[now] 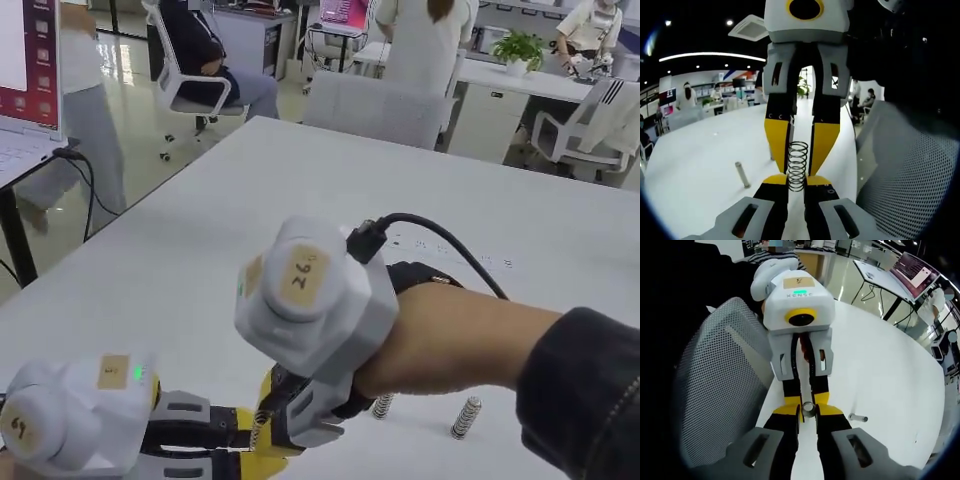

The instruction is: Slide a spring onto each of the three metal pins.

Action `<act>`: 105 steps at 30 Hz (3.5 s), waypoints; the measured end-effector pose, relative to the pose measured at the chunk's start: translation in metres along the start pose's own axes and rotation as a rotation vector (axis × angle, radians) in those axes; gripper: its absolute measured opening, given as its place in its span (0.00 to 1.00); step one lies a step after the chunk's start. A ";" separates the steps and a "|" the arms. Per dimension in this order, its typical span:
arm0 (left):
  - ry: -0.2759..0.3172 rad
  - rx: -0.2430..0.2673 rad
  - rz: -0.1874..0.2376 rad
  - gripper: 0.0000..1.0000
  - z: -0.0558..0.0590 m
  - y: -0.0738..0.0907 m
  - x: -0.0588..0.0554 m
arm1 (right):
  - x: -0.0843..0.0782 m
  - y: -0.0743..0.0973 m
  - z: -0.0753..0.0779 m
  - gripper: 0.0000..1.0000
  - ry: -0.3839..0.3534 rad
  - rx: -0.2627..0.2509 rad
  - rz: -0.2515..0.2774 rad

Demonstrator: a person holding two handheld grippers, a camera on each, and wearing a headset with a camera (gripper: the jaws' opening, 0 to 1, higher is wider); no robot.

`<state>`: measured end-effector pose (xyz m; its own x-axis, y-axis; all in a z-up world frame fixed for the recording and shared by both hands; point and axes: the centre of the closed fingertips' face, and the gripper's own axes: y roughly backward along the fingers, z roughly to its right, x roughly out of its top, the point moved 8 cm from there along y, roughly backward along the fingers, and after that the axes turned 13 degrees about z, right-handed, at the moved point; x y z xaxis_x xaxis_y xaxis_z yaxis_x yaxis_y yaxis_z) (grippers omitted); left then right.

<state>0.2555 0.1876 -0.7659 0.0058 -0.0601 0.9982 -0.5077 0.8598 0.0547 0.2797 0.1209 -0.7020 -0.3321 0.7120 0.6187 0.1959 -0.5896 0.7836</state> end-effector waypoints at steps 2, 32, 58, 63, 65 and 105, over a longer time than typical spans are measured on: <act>-0.001 -0.002 0.002 0.03 0.000 -0.001 0.002 | -0.001 0.000 0.000 0.09 -0.003 0.000 -0.005; 0.038 0.034 0.015 0.15 -0.004 0.003 -0.006 | -0.004 0.002 0.007 0.08 -0.030 0.002 -0.008; 0.094 0.134 0.030 0.47 -0.013 0.012 -0.012 | -0.019 0.024 0.029 0.08 -0.079 -0.075 -0.007; 0.097 0.139 0.029 0.51 -0.013 0.012 -0.013 | -0.021 0.029 0.036 0.08 -0.089 -0.093 -0.006; 0.100 0.139 0.026 0.51 -0.013 0.011 -0.013 | -0.022 0.031 0.038 0.08 -0.091 -0.099 -0.007; 0.098 0.201 0.049 0.56 -0.024 0.023 -0.014 | -0.030 0.018 0.093 0.08 -0.084 -0.176 -0.041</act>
<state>0.2645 0.2208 -0.7783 0.0554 0.0374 0.9978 -0.6708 0.7416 0.0095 0.3786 0.1241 -0.7013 -0.2565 0.7621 0.5945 0.0168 -0.6115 0.7911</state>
